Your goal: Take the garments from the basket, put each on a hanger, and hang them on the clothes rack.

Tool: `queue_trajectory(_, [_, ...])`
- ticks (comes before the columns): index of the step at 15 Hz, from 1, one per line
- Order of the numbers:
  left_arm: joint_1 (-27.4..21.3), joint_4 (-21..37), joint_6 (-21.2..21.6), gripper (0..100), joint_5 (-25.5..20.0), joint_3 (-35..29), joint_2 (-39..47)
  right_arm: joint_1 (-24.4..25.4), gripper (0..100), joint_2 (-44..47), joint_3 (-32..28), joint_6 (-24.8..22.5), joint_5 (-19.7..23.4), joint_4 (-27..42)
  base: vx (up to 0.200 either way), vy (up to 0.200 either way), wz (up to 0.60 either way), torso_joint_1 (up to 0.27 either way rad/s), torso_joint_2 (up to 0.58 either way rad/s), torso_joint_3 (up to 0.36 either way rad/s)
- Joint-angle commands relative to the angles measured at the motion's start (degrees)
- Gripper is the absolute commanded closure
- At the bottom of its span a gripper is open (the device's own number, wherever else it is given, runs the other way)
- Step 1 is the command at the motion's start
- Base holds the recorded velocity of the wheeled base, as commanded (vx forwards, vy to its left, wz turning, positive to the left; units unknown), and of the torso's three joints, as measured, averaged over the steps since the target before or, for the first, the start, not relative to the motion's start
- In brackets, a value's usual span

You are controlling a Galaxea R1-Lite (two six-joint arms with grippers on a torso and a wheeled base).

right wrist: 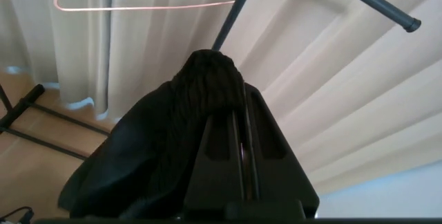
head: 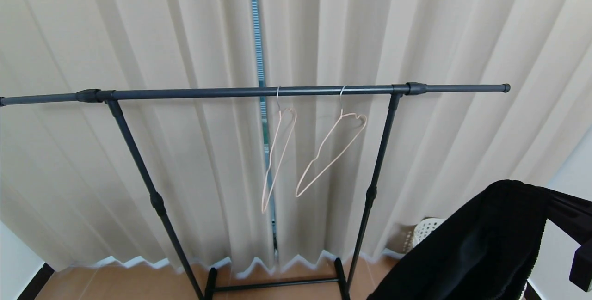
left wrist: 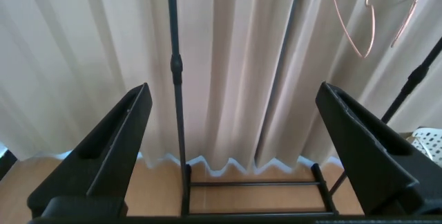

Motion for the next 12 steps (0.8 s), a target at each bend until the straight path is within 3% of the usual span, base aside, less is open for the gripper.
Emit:
queue_trajectory(1, [-0.07, -0.02, -0.01, 0, 0.03, 0.0, 0.08, 0.03, 100, 0.11, 0.0, -0.03, 0.01, -0.01, 0.0, -0.2, 0.0, 0.002, 0.01, 0.007])
queue_trajectory(4, [-0.07, -0.02, -0.01, 0, 0.03, 0.0, -0.01, 0.03, 100, 0.11, 0.35, -0.03, 0.01, 0.07, 0.0, -0.2, 0.0, 0.004, 0.0, 0.006])
queue_trajectory(10, [-0.07, -0.02, -0.1, 0, 0.03, 0.0, 0.08, 0.03, 100, -0.07, 0.79, -0.03, 0.01, -0.01, 0.0, 0.0, 0.0, 0.0, 0.0, 0.0])
queue_trajectory(12, [-0.07, -0.02, -0.1, 0, 0.03, 0.0, 0.08, 0.03, 100, 0.02, 0.79, -0.03, 0.01, -0.01, -0.2, 0.0, 0.0, 0.0, 0.0, 0.002])
